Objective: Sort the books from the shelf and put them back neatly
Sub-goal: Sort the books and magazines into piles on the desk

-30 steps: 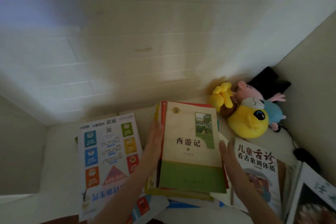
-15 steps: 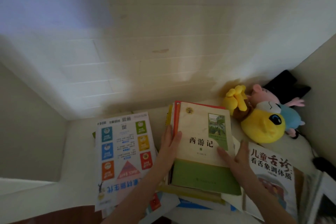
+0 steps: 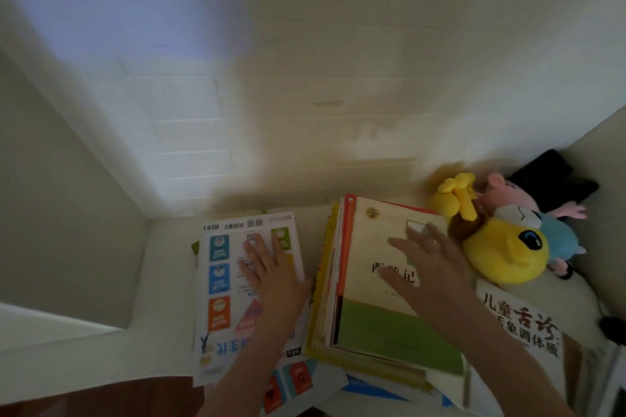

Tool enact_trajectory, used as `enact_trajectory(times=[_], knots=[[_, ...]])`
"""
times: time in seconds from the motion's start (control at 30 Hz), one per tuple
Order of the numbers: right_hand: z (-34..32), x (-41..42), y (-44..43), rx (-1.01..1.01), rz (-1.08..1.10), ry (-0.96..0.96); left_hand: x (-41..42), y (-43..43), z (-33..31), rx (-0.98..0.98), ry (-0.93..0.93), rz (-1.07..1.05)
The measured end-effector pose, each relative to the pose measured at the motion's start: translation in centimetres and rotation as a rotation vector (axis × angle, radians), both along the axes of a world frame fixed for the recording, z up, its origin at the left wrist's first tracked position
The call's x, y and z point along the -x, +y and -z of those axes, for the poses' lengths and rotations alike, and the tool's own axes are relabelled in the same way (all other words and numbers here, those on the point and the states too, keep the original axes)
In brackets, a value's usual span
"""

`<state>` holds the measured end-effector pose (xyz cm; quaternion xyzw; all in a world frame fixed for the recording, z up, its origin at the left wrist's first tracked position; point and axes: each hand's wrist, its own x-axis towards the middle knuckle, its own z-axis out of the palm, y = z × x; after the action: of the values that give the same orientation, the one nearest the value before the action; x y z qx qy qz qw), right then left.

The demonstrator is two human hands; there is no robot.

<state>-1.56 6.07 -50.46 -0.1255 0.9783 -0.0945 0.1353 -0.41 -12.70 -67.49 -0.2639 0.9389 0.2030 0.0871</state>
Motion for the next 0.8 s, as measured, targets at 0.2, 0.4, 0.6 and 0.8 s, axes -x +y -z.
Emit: enact_trajectory(times=[0.2, 0.4, 0.6, 0.8], knots=[[1.9, -1.4, -3.7, 0.356, -0.019, -0.063, 0.8, 0.1, -1.3, 0.063, -0.129, 0.028], [4.3, -1.7, -7.7, 0.489, -0.027, -0.222, 0.3, -3.1, -0.8, -0.011, -0.04, 0.043], [8.4, -0.5, -12.6, 0.576, 0.179, -0.652, -0.9, -4.8, 0.5, -0.142, 0.064, 0.06], [12.7, 1.5, -14.9, 0.489, 0.381, -0.699, -1.4, -7.4, 0.2, -0.545, 0.212, -0.025]])
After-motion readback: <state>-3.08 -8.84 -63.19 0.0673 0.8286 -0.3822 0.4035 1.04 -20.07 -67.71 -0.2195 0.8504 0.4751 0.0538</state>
